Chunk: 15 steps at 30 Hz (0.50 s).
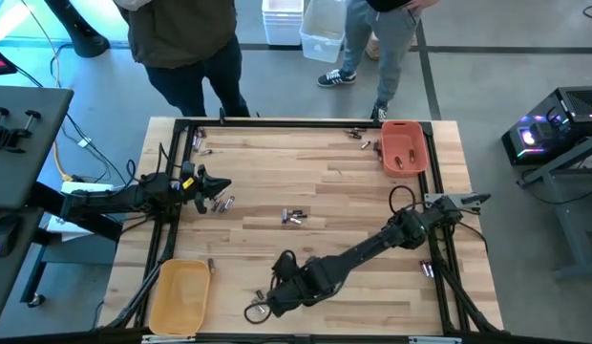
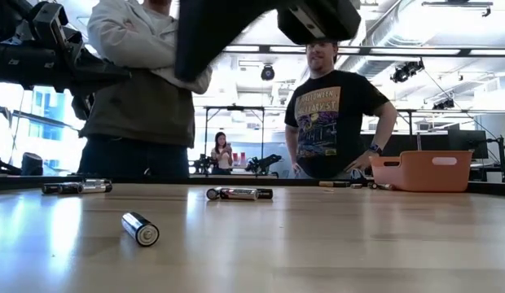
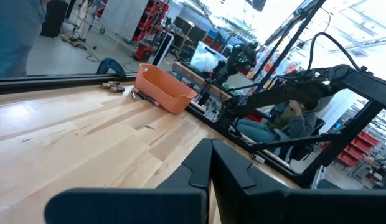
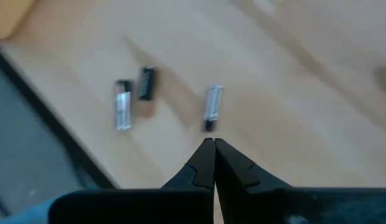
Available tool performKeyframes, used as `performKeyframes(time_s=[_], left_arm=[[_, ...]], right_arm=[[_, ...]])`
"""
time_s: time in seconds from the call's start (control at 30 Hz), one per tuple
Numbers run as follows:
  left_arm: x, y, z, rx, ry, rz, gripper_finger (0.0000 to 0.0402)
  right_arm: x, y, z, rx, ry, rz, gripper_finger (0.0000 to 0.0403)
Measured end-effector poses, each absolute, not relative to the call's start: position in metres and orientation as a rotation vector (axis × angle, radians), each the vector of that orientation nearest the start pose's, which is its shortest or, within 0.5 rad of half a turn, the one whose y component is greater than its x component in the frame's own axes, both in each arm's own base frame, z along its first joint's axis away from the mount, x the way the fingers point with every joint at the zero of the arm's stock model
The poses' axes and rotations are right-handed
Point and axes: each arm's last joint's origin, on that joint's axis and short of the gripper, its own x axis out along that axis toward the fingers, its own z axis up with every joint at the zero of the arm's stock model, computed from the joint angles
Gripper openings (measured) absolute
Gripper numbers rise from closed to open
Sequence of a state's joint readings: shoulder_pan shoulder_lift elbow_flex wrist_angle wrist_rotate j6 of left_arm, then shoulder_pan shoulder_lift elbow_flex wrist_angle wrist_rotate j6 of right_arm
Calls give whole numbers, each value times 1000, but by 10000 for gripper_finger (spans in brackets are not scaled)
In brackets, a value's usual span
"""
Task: Sort batteries
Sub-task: Put the silver battery into the yellow bin
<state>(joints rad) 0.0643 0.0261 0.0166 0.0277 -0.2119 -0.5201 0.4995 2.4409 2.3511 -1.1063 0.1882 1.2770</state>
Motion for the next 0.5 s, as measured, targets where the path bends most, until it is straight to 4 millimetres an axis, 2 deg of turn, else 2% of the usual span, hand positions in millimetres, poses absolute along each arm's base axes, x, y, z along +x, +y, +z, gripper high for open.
performKeyframes(time_s=[0.27,0.37,0.5], left_arm=[[97,12,170,-518,-89,265,0],[97,12,170,-518,-89,265,0],[97,12,170,-518,-89,265,0]], right_arm=[[455,243,225,762,1048,-361,0],[463,248,217,796,1056,-272,0],[465,250,207,800,1058,-286,0]])
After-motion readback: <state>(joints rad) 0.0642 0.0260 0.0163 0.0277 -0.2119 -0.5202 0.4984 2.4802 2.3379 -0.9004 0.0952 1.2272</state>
